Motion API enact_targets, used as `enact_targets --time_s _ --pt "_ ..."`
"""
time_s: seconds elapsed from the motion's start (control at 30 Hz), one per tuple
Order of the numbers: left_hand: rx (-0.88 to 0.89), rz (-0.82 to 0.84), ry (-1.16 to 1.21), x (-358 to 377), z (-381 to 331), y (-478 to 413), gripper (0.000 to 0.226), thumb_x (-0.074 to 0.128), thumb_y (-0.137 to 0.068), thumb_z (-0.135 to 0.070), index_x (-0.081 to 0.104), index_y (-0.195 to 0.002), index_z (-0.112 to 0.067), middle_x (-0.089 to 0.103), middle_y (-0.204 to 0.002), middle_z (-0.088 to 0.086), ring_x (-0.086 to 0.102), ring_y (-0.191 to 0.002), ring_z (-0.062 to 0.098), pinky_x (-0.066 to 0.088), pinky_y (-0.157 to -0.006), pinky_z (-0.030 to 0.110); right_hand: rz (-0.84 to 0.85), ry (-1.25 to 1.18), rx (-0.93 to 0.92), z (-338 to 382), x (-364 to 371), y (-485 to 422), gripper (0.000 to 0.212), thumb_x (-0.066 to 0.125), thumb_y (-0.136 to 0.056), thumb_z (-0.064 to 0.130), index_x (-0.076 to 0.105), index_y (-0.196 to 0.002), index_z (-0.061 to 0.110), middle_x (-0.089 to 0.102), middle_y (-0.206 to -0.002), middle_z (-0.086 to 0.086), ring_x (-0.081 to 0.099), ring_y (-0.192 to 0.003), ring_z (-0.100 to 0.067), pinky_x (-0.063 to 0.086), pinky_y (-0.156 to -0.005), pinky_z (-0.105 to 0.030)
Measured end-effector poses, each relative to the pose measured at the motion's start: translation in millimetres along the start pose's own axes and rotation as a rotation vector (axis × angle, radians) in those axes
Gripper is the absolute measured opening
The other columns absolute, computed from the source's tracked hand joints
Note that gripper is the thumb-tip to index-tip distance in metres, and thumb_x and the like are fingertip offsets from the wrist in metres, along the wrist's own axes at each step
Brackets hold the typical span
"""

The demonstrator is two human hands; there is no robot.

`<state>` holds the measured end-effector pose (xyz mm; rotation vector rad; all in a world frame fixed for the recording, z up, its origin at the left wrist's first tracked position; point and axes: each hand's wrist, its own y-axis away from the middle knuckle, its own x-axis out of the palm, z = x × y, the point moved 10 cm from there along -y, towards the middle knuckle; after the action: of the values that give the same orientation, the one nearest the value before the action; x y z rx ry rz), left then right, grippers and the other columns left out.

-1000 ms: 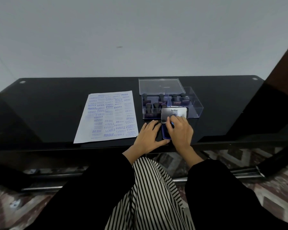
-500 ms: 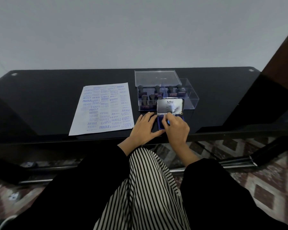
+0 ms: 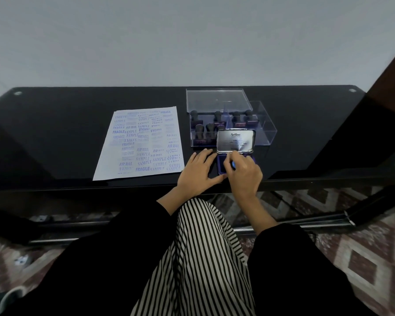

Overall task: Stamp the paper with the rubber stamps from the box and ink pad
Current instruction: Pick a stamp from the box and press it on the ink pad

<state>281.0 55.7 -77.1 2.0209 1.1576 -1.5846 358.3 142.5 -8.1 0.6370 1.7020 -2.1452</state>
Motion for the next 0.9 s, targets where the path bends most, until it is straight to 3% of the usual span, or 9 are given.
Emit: enact_targets --time_s 0.17,0.3,0.37,0.57,0.9 --pt "-0.009 -0.003 0.021 -0.6 0.1 0.6 0.075 0.047 -0.088 -0.057 0.028 -0.146 -0.013 0.026 -0.154 0.004 0.015 -0.145 0.016 0.006 -0.119 0.033 0.019 0.036 0.025 -1.2 3.4 -4.9 0.027 0.056 -0.081 0.022 0.054 -0.056 0.015 0.043 -0.039 0.002 0.040 -0.036 -0.013 0.025 -0.036 -0.019" --pt "-0.010 -0.004 0.022 -1.6 -0.2 0.6 0.076 0.046 -0.088 -0.057 0.028 -0.146 -0.012 0.025 -0.154 0.004 0.015 -0.145 0.016 0.005 -0.118 0.033 0.145 0.054 0.040 -3.9 23.6 -17.1 0.028 0.079 -0.069 0.018 0.054 -0.056 0.013 0.043 -0.034 -0.001 0.040 -0.028 -0.017 0.026 -0.033 -0.017" --pt "-0.013 0.000 0.023 -1.2 -0.2 0.6 0.076 0.046 -0.088 -0.057 0.028 -0.146 -0.012 0.025 -0.154 0.004 0.015 -0.145 0.016 0.005 -0.119 0.034 0.171 0.076 0.050 -4.2 28.9 -22.4 0.029 0.082 -0.067 0.020 0.055 -0.056 0.014 0.043 -0.032 -0.002 0.041 -0.026 -0.017 0.026 -0.032 -0.016" --pt "-0.006 -0.014 0.012 -1.0 0.1 0.0 0.075 0.046 -0.088 -0.058 0.027 -0.146 -0.013 0.025 -0.154 0.004 0.016 -0.145 0.016 0.005 -0.118 0.033 0.020 0.004 0.021 -3.0 6.2 -4.8 0.026 0.056 -0.083 0.022 0.056 -0.058 0.013 0.045 -0.040 0.000 0.042 -0.034 -0.014 0.030 -0.033 -0.020" --pt "-0.004 -0.027 0.019 -0.2 1.1 -0.9 0.076 0.047 -0.087 -0.058 0.028 -0.146 -0.014 0.026 -0.154 0.004 0.016 -0.145 0.016 0.006 -0.119 0.033 -0.049 0.014 -0.024 -0.1 2.3 -2.1 0.028 0.054 -0.082 0.020 0.055 -0.055 0.013 0.045 -0.040 0.001 0.041 -0.036 -0.013 0.028 -0.034 -0.019"
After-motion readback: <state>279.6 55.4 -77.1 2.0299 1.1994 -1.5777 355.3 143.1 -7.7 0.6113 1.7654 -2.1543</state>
